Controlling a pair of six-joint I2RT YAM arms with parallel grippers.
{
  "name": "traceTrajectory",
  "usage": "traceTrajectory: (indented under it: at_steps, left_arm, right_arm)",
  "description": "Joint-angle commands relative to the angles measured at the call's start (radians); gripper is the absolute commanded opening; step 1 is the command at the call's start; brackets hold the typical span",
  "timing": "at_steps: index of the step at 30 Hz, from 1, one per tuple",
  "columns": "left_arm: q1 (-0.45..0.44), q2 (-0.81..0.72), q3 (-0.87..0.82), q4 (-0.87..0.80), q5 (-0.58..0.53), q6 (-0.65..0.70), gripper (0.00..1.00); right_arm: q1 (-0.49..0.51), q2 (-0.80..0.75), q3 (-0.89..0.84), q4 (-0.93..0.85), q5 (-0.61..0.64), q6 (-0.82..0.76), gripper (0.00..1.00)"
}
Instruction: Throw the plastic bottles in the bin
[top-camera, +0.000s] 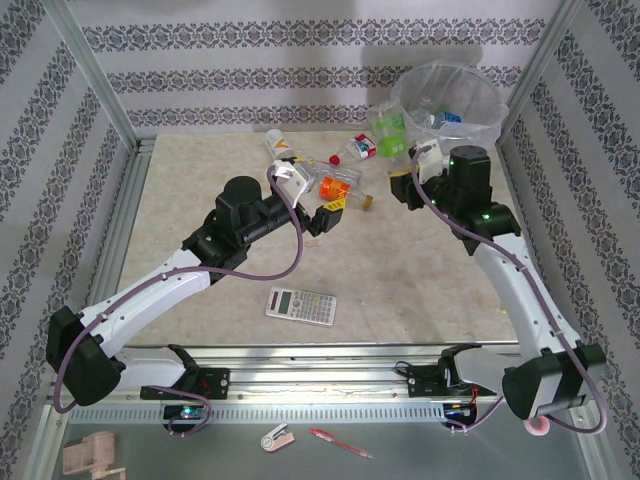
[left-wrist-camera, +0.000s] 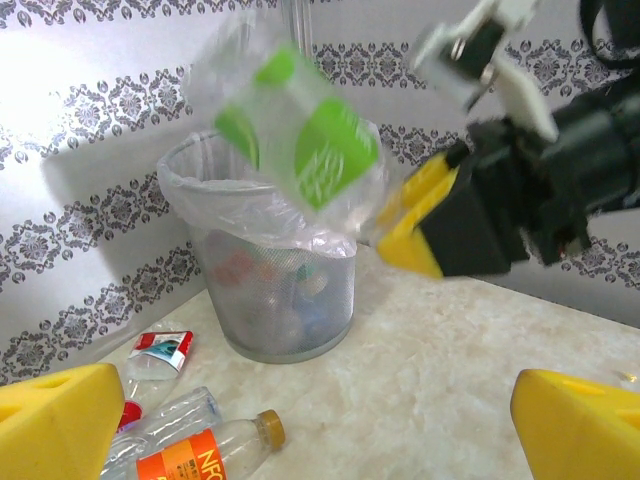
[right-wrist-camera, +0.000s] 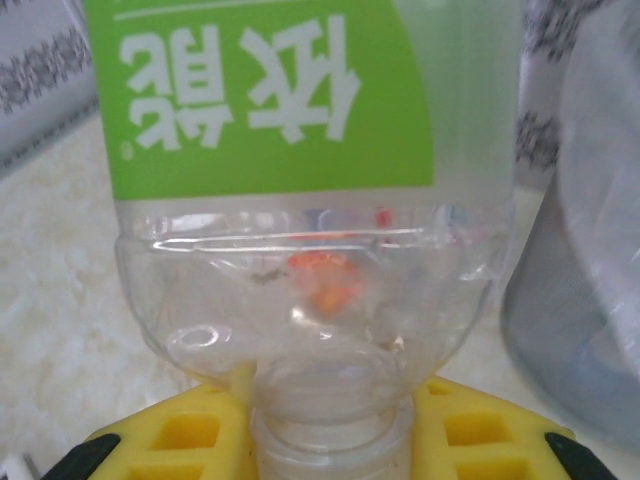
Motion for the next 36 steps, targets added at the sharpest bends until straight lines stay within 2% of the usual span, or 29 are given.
traceTrajectory:
  at_steps: [1,6,29,36]
  left_arm:
    - [-0.011,-0.023,0.005,0.034,0.009,-0.014,1.00]
    - [-0.011,-0.001,0.028,0.030,0.013,-0.012,1.00]
    - [-0.011,0.053,0.072,0.029,0.021,-0.006,1.00]
    - [-0.011,0.058,0.078,0.025,0.018,-0.002,1.00]
  right_arm:
    - [-0.022,-0.028,0.087,0.081,0.006,0.043,0.05]
    - [-0.029,-0.047,0.182,0.110,0.063,0.009,0.00]
    - [-0.130,-0.105,0.275,0.564,0.173,0.016,0.00]
    - [-0.156,-0.082,0.308,0.608,0.161,0.042,0.00]
